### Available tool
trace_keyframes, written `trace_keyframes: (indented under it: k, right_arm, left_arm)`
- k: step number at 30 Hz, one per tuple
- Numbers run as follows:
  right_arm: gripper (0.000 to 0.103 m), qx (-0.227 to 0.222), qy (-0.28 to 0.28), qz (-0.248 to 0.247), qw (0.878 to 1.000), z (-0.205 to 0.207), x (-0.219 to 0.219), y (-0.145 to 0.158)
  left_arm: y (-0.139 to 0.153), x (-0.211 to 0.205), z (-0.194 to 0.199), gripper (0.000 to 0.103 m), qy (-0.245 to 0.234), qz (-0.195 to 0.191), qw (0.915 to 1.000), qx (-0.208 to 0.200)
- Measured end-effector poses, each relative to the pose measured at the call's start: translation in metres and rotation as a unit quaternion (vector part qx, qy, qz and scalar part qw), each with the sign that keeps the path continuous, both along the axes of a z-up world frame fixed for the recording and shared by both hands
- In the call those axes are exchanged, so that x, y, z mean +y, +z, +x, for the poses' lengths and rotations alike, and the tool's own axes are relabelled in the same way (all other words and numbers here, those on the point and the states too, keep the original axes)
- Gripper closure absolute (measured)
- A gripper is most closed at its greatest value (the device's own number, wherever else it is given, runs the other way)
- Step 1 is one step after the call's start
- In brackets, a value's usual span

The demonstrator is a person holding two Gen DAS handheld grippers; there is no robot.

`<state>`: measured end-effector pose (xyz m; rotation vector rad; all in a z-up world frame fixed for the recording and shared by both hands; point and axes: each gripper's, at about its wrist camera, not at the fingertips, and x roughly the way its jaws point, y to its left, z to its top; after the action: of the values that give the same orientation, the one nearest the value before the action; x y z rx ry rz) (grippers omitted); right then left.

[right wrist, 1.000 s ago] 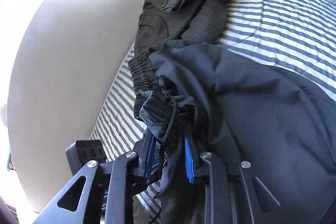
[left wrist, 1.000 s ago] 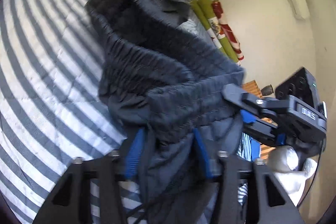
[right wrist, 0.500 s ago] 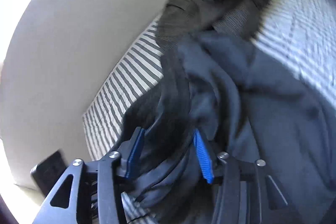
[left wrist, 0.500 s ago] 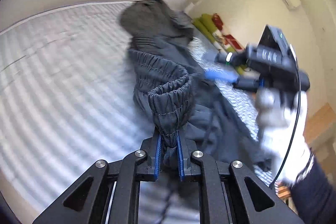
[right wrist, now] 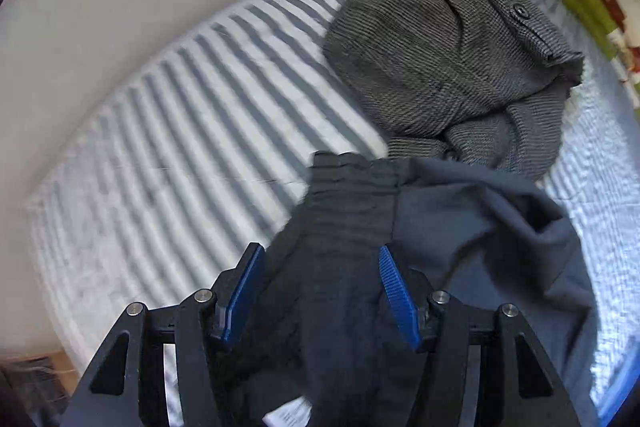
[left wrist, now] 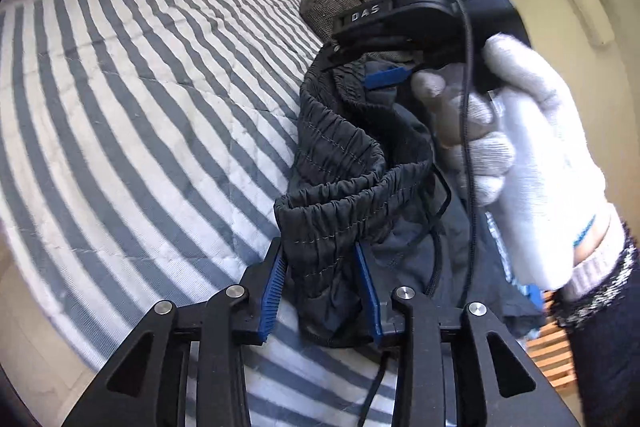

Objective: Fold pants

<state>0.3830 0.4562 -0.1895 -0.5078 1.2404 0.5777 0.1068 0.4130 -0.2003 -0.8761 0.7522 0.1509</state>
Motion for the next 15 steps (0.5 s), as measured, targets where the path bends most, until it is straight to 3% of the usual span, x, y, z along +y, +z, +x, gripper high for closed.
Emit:
trace_keyframes:
  k: [1, 2, 3, 5, 8, 12, 15]
  right_arm:
    - [0.062, 0.004, -0.007, 0.000, 1.000, 0.004, -0.001, -0.001]
    - [0.082, 0.006, -0.015, -0.004, 1.000, 0.009, -0.002, -0.004]
    - [0.091, 0.015, -0.021, 0.000, 1.000, 0.013, -0.004, -0.005]
    - [0.100, 0.022, -0.029, 0.027, 0.999, 0.018, -0.009, 0.002]
    - [0.101, -0.007, -0.023, 0.062, 0.998, 0.021, -0.012, 0.030]
    - [0.102, -0.021, -0.036, 0.121, 0.992, 0.032, -0.007, 0.068]
    - [0.103, -0.032, -0.042, 0.168, 0.984, 0.039, 0.007, 0.083]
  left_arm:
    - [0.001, 0.000, -0.001, 0.081, 0.002, 0.003, 1.0000, -0.002]
    - [0.005, -0.004, -0.008, 0.088, -0.002, 0.011, 0.9999, -0.006]
    - [0.010, -0.007, -0.010, 0.089, -0.003, 0.026, 0.9996, -0.010]
    - [0.025, -0.011, -0.012, 0.092, -0.003, 0.054, 0.9983, -0.023]
    - [0.037, -0.002, -0.033, 0.093, 0.024, 0.079, 0.9959, -0.036]
    - [0.035, 0.043, -0.059, 0.093, 0.097, 0.058, 0.9931, -0.029]
    - [0.026, 0.078, -0.080, 0.093, 0.166, 0.037, 0.9853, -0.006]
